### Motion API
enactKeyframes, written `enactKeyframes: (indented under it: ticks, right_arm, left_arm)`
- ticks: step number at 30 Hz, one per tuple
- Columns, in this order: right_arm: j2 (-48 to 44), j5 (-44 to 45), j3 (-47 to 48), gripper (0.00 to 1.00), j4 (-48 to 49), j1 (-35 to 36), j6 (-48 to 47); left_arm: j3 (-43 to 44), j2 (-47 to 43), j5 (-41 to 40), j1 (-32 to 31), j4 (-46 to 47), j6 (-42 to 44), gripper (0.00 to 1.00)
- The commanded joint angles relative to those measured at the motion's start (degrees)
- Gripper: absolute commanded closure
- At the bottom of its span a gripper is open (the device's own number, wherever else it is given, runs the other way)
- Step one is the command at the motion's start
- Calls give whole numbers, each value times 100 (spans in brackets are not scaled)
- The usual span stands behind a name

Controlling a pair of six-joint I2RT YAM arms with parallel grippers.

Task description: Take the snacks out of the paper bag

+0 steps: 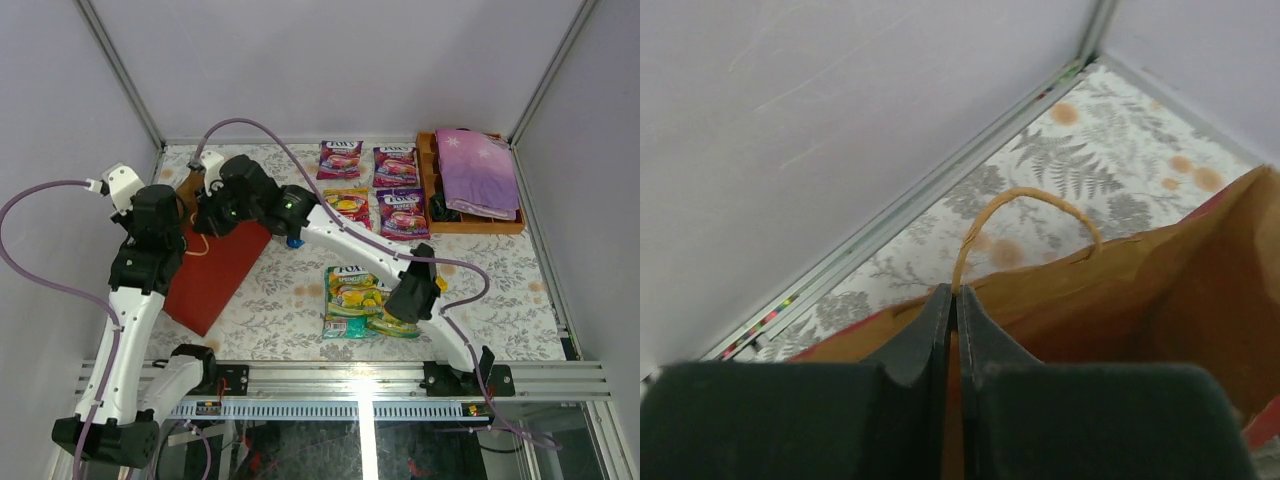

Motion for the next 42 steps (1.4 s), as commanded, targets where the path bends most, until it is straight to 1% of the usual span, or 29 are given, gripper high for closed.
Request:
enactKeyframes:
  ticks: [1,4,7,13,14,15,16,18,19,20,21,22,25,28,30,32,36,39,41,42]
  right_arm:
    - [416,-487,544,100,-303,-6,236]
    - [464,-575,442,99,-75,-4,310]
    - [516,-621,507,98,-110,-7,205]
    - [270,-612,365,98,55,-57,183]
    - [248,-617,388,97,87,-67,185]
    - [242,-623,426,94,118,-74,200]
    - [250,-624,488,84,146,-82,223]
    - [302,-705,625,39,172,-90,213]
    - [333,-733,721,21,126,-95,200]
    - [344,-749,785,10,85,-102,184]
    - [315,-774,789,3,63,-115,161]
    - [250,-789,754,0,42,-140,134]
    - [-178,-738,321,0,59,-256,107]
    - [-972,-611,-339,0,194,-392,-22]
    - [-1509,-423,-679,0,151,-495,-251]
    - [-2015,-229,-1056,0,110,-629,-447]
    - [-2802,-134,-2418,1,613,-903,-335]
    - [-2827,-201,-3321,1,1242,-920,38]
    - [-2659,-232,-3716,1,1755,-921,547]
    - [-2592,-215,-3996,2,2172,-918,884]
  left_arm:
    - [-195,9,-736,214,102,-28,100]
    - [-51,-19,-952,370,214,130,100]
    - [146,8,-1310,411,268,310,100]
    - [518,-42,-1597,414,271,514,100]
    - [570,-46,-1632,420,295,583,100]
    - [613,-44,-1667,415,322,653,100]
    - [642,-30,-1705,418,370,725,100]
    - [658,28,-1723,418,459,855,100]
    - [612,79,-1726,420,534,952,100]
    - [553,142,-1724,427,570,1032,100]
    - [518,201,-1754,439,581,1056,100]
    - [492,260,-1741,464,583,1035,100]
    - [381,371,-1488,523,720,985,99]
    - [337,507,-1415,561,899,1049,98]
    - [330,618,-1386,671,1076,1175,98]
    - [457,745,-1251,805,1059,1104,98]
    - [715,915,-1043,868,1015,1015,98]
    - [858,937,-944,870,977,987,99]
    - [891,908,-890,868,960,969,99]
    - [901,892,-859,868,946,957,99]
